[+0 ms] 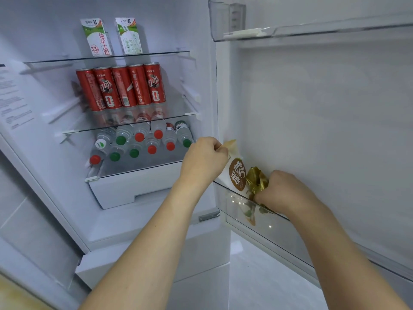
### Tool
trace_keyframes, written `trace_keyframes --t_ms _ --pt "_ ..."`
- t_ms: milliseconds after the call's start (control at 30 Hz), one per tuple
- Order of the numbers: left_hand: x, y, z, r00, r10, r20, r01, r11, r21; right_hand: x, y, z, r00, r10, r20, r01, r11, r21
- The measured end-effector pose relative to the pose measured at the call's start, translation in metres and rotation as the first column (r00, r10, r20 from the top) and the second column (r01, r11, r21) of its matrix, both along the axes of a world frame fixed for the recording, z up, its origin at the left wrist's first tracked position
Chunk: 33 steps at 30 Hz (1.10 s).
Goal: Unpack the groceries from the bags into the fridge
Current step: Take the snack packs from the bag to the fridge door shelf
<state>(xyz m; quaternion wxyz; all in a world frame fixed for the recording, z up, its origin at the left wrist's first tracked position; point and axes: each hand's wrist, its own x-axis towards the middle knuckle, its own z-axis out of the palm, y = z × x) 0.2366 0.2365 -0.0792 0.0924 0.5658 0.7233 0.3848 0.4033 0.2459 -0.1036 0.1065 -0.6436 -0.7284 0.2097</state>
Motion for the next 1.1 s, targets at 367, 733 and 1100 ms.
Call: trace_keyframes --t_ms 367,733,1100 --pt "0.000 -0.011 0.001 0.998 -0.009 0.059 0.010 1.000 -0.016 -0.001 0.004 -0.008 0.993 0.002 0.116 0.003 0.999 -0.044" --pt "0.001 -0.027 -0.003 0.991 -0.017 0.130 0.010 0.999 0.053 0.007 -0.010 0.003 0.995 -0.024 0.100 0.026 0.999 -0.020" --pt "-0.002 -0.056 -0.011 0.981 0.147 -0.130 -0.116 0.970 0.215 -0.001 -0.042 0.036 0.990 0.141 -0.026 -0.133 0.970 0.204"
